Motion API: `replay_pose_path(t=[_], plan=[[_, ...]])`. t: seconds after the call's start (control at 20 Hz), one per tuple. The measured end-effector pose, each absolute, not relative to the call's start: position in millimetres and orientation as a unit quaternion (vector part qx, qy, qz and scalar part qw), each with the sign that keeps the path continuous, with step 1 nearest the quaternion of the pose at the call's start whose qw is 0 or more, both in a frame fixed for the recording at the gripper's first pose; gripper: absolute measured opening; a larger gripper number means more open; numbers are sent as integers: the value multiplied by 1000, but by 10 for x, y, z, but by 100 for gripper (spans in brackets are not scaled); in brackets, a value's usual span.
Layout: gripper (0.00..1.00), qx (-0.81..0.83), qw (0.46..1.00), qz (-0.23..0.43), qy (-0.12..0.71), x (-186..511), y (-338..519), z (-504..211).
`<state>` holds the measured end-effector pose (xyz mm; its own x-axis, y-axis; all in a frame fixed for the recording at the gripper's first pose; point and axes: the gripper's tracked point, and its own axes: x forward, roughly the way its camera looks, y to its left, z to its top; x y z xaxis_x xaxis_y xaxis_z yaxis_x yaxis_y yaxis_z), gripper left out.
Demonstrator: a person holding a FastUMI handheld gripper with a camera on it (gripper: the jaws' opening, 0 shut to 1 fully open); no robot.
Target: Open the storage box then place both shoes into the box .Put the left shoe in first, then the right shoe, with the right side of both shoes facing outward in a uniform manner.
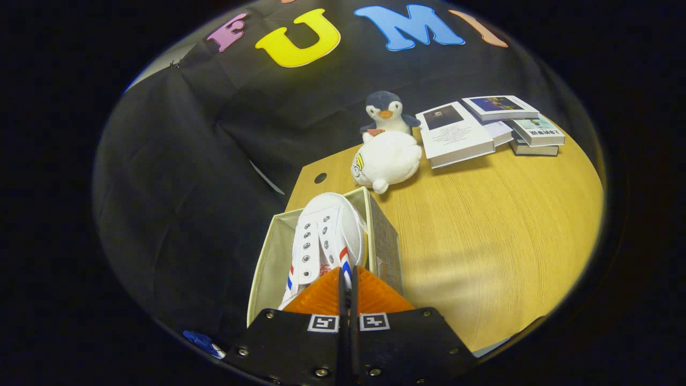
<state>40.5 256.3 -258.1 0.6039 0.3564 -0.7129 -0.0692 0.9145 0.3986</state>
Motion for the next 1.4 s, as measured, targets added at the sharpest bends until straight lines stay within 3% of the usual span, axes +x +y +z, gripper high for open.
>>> replay_pose_path(t=[0.1, 0.15, 0.25, 0.4, 0.85, 1.4], plan=[[4, 167, 882, 130, 420, 376, 2609, -2556], [20, 171, 884, 133, 413, 386, 2630, -2511], [22, 168, 891, 136, 399, 413, 2595, -2394], [100, 147, 909, 138, 364, 490, 2478, -2169], [99, 66, 961, 134, 231, 435, 1609, -1030], [99, -65, 994, 27, 82, 486, 173, 110]])
